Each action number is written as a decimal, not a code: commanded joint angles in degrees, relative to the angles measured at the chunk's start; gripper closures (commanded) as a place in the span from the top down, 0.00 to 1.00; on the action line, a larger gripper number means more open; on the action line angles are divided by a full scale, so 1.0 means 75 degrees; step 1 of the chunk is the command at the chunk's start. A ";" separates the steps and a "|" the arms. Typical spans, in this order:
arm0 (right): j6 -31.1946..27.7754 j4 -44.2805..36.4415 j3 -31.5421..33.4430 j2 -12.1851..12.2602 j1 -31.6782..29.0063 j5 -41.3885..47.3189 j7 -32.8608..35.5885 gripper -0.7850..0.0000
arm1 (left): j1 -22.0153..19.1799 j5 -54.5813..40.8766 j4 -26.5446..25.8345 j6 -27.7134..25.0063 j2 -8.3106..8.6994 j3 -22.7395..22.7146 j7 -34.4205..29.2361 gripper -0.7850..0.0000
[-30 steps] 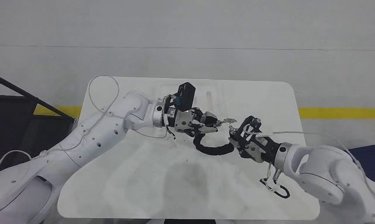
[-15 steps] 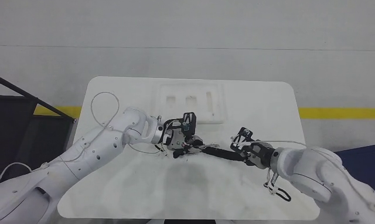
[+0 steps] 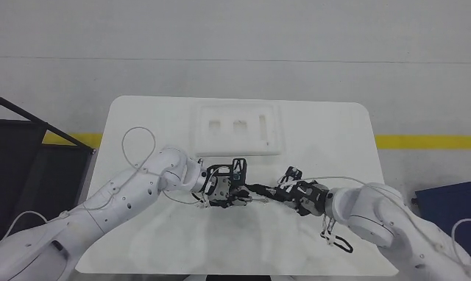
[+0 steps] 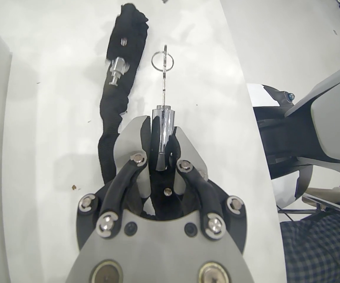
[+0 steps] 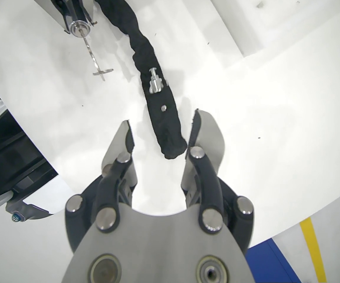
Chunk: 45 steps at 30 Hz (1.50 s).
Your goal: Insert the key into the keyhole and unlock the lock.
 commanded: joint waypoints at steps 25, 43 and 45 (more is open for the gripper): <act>-0.1633 -0.0139 0.2995 0.0108 -0.0560 0.1855 -0.3895 1.00 | -0.0831 0.2279 -0.0396 -0.0488 -0.0205 -0.2364 0.4377 1.00; -0.2205 0.0457 0.3387 0.0000 0.0041 0.1871 -0.4294 1.00 | -0.2030 0.2507 0.0223 -0.0488 -0.0341 -0.1758 0.4656 1.00; -0.2205 0.0457 0.3387 0.0000 0.0041 0.1871 -0.4294 1.00 | -0.2067 0.2517 0.0259 -0.0488 -0.0344 -0.1725 0.4666 1.00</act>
